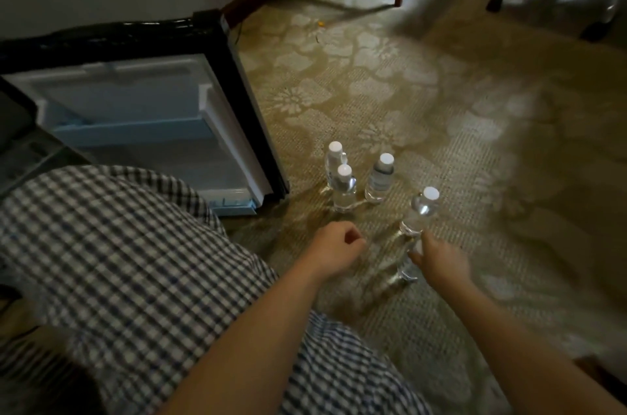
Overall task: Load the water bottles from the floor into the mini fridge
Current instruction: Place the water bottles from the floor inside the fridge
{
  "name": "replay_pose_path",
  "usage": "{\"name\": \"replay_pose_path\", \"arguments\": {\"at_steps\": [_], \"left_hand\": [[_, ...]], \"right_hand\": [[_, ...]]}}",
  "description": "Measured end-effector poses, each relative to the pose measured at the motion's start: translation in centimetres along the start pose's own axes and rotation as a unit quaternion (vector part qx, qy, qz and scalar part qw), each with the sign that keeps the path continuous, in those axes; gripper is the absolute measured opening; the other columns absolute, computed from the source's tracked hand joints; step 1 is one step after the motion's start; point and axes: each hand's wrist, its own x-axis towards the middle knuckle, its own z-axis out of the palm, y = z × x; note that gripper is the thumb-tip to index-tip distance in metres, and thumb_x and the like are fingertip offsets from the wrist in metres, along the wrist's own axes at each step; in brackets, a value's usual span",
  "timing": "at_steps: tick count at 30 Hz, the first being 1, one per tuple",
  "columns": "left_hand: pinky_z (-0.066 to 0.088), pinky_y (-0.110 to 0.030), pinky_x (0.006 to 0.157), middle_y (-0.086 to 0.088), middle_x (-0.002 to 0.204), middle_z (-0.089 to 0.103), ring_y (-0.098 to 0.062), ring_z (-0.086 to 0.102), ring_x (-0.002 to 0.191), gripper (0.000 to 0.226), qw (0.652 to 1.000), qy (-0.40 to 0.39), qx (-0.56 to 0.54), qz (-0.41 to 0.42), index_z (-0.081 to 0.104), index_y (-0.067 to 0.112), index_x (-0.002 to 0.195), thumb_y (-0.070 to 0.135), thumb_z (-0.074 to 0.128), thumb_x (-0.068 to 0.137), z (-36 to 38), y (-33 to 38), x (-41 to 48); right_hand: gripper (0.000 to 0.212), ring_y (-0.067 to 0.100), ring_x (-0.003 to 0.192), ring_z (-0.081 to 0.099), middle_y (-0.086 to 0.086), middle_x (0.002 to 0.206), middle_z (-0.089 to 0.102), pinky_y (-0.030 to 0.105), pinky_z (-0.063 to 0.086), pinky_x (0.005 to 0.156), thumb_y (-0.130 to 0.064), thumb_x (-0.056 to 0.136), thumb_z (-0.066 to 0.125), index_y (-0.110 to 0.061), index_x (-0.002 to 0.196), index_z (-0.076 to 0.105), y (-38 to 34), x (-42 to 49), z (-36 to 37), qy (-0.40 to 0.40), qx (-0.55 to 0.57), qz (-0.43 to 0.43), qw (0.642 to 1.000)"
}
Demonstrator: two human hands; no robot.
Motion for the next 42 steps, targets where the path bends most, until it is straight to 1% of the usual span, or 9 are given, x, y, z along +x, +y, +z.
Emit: {"name": "replay_pose_path", "arguments": {"at_steps": [5, 8, 13, 17, 23, 28, 32, 38, 42], "left_hand": [[0.049, -0.035, 0.090, -0.003, 0.110, 0.062, -0.018, 0.058, 0.103, 0.023, 1.000, -0.007, 0.000, -0.007, 0.062, 0.015, 0.108, 0.027, 0.057, 0.089, 0.1, -0.3, -0.2], [0.049, -0.034, 0.092, -0.002, 0.116, 0.059, -0.017, 0.056, 0.106, 0.031, 1.000, -0.012, -0.005, -0.010, 0.058, 0.018, 0.114, 0.030, 0.061, 0.086, 0.0, -0.5, -0.4], [0.041, -0.030, 0.099, -0.001, 0.141, 0.043, -0.016, 0.043, 0.127, 0.072, 0.999, -0.023, -0.035, 0.021, 0.036, 0.022, 0.138, 0.031, 0.072, 0.078, 0.0, -0.5, -0.5], [0.045, -0.029, 0.091, 0.008, 0.132, 0.051, -0.009, 0.051, 0.114, 0.071, 0.987, 0.081, -0.083, 0.108, 0.039, 0.029, 0.131, 0.035, 0.077, 0.071, -0.8, 0.0, -0.9], [0.055, -0.034, 0.080, 0.013, 0.109, 0.061, -0.007, 0.062, 0.095, 0.066, 0.937, 0.278, -0.151, 0.150, 0.043, 0.030, 0.121, 0.037, 0.081, 0.066, -3.1, 1.0, -2.0], [0.043, -0.002, 0.076, 0.017, 0.109, 0.057, -0.001, 0.057, 0.098, 0.066, 0.885, 0.394, -0.177, 0.171, 0.048, 0.024, 0.124, 0.042, 0.078, 0.069, -5.9, 1.5, -3.8], [0.053, -0.028, 0.087, 0.006, 0.110, 0.065, -0.009, 0.062, 0.102, 0.059, 0.851, 0.420, -0.273, 0.161, 0.054, 0.029, 0.117, 0.038, 0.081, 0.066, -7.9, 1.3, -5.7], [0.049, -0.007, 0.058, 0.006, 0.087, 0.067, 0.003, 0.066, 0.076, 0.041, 0.818, 0.408, -0.355, 0.195, 0.059, 0.011, 0.106, 0.019, 0.078, 0.071, -13.7, 0.1, -9.2], [0.058, -0.024, 0.075, 0.000, 0.098, 0.068, -0.009, 0.068, 0.090, 0.063, 0.822, 0.423, -0.322, 0.205, 0.057, 0.012, 0.112, 0.044, 0.076, 0.061, -18.8, -1.9, -12.3]], "right_hand": [[0.042, 0.027, 0.092, 0.065, 0.010, 0.102, 0.069, 0.032, 0.049, 0.073, -0.040, 0.085, 0.063, -0.017, 0.119, 0.053, -0.6, -0.7, -0.7, 0.054, 0.160, -0.009, 0.986], [0.031, 0.025, 0.078, 0.063, 0.008, 0.084, 0.068, 0.034, 0.049, 0.065, -0.038, 0.079, 0.068, -0.014, 0.096, 0.060, -2.1, -1.0, -2.4, 0.109, 0.224, -0.037, 0.968], [0.031, 0.020, 0.056, 0.052, 0.001, 0.060, 0.055, 0.030, 0.038, 0.052, -0.035, 0.073, 0.075, -0.011, 0.073, 0.056, -5.1, -1.8, -8.0, 0.209, 0.241, -0.158, 0.935], [0.034, 0.021, 0.048, 0.047, 0.002, 0.052, 0.050, 0.032, 0.039, 0.046, -0.032, 0.070, 0.076, -0.008, 0.064, 0.052, -8.7, -2.9, -13.6, 0.276, 0.295, -0.256, 0.878], [0.034, 0.008, 0.051, 0.042, -0.011, 0.052, 0.044, 0.013, 0.031, 0.047, -0.027, 0.071, 0.079, -0.007, 0.063, 0.053, -14.5, -5.1, -21.1, 0.295, 0.361, -0.329, 0.821], [0.038, 0.011, 0.055, 0.047, -0.002, 0.057, 0.053, 0.019, 0.036, 0.049, -0.038, 0.071, 0.077, -0.006, 0.068, 0.057, -19.1, -7.0, -24.3, 0.279, 0.371, -0.392, 0.794], [0.049, 0.013, 0.054, 0.041, 0.005, 0.061, 0.053, 0.027, 0.036, 0.053, -0.053, 0.069, 0.070, -0.005, 0.073, 0.058, -22.7, -8.5, -26.4, 0.245, 0.334, -0.454, 0.789], [0.031, 0.005, 0.076, 0.051, -0.003, 0.088, 0.056, 0.017, 0.041, 0.067, -0.046, 0.076, 0.068, -0.024, 0.096, 0.059, -28.0, -10.4, -28.9, 0.153, 0.287, -0.536, 0.779], [0.051, 0.002, 0.094, 0.056, -0.014, 0.106, 0.059, 0.018, 0.046, 0.078, -0.047, 0.077, 0.067, -0.030, 0.123, 0.051, -31.9, -11.8, -30.0, 0.083, 0.261, -0.580, 0.767]]}}
